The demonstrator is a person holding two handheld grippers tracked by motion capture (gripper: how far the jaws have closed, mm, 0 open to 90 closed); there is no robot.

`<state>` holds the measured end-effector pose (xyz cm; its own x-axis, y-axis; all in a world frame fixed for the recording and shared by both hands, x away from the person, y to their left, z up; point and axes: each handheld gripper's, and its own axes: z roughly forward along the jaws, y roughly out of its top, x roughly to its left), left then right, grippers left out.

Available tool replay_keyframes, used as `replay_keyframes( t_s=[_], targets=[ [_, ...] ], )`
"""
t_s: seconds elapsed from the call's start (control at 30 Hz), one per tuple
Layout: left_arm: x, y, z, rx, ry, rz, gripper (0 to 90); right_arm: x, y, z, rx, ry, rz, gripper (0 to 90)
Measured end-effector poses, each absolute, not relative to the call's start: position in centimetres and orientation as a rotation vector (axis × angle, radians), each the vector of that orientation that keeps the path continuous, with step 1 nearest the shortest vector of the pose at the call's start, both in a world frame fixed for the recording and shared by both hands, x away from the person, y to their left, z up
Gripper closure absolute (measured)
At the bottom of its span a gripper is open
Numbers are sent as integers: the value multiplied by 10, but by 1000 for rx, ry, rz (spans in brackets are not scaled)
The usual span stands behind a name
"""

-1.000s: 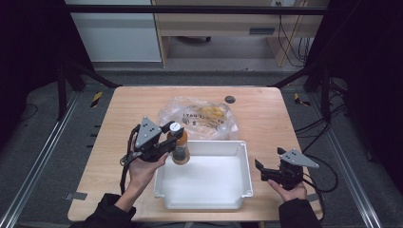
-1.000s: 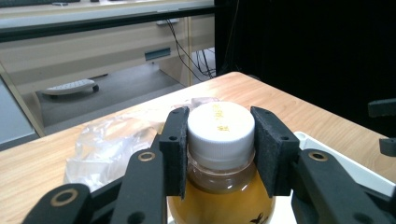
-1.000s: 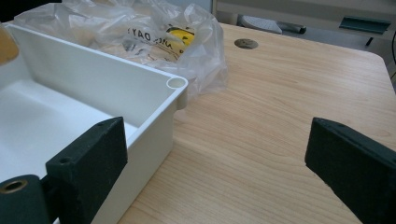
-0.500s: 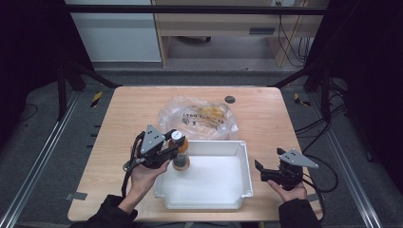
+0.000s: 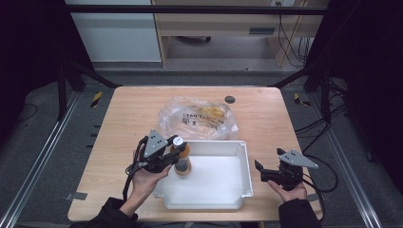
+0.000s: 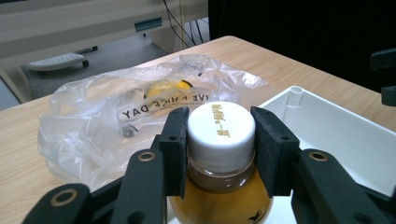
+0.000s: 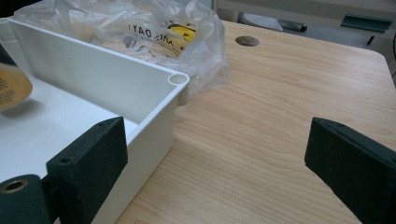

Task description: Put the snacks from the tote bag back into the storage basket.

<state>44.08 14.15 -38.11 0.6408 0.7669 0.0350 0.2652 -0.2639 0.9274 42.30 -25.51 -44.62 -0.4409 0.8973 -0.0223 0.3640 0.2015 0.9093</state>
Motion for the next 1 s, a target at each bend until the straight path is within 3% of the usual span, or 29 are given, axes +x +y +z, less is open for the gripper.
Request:
replay_keyframes(
  t_s=[1.0],
  targets=[
    [439,133,-397,1865,822,577,591,423,-255,-447,1167,1914,1204,61]
  ],
)
